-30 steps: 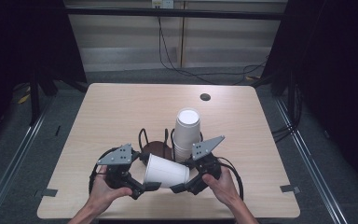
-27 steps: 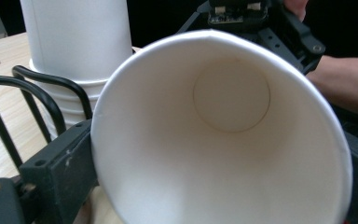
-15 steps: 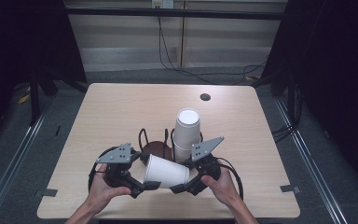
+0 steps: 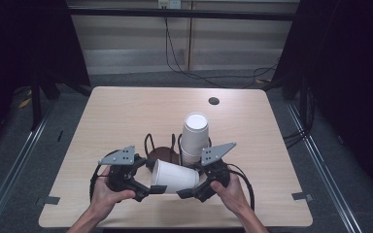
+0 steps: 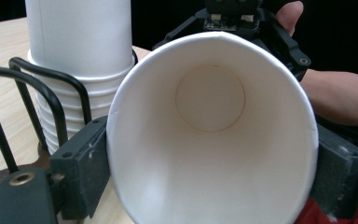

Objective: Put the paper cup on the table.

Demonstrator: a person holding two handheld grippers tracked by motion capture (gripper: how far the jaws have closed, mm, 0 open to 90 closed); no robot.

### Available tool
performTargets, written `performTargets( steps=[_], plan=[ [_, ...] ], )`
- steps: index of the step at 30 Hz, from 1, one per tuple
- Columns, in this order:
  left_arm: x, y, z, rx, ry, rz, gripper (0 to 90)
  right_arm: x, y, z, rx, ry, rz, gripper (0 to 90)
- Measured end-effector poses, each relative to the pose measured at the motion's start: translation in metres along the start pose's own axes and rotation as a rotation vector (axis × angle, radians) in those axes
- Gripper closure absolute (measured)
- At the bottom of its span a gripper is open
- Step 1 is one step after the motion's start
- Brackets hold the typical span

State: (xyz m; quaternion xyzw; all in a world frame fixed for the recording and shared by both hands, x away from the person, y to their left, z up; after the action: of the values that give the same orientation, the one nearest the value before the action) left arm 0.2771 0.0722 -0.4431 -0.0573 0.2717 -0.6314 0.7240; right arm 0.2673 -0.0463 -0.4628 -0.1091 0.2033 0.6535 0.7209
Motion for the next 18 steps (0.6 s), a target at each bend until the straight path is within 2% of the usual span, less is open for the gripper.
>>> performTargets(
  steps=[5, 14, 18],
  plan=[
    [0.0001, 0.0012, -0.0006, -0.013, 0.006, 0.0, 14.0, -0.0018, -0.0024, -0.0018, 0.009, -0.008, -0.023, 14.6],
    [-0.0038, 0.0048, -0.002, -0.025, 0.026, 0.032, 14.1, -0.0068, -0.0068, -0.003, 0.024, -0.023, -0.064, 14.7],
    [-0.0054, 0.0054, -0.0043, -0.032, 0.038, 0.032, 14.2, -0.0081, -0.0072, -0.0029, 0.024, -0.024, -0.079, 14.7]
  ],
)
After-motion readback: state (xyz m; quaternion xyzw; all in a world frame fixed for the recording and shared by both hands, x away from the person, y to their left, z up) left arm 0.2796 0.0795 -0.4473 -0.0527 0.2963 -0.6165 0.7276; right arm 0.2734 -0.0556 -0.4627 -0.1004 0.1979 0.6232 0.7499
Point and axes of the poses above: each handheld gripper's, and its own axes: x roughly forward along the jaws, z roughly out of its top, y roughly to its left, the point moved 9 cm from there along x, roughly forward along the jaws, and after that the axes turned 11 degrees about -x, right-handed, at the moved point
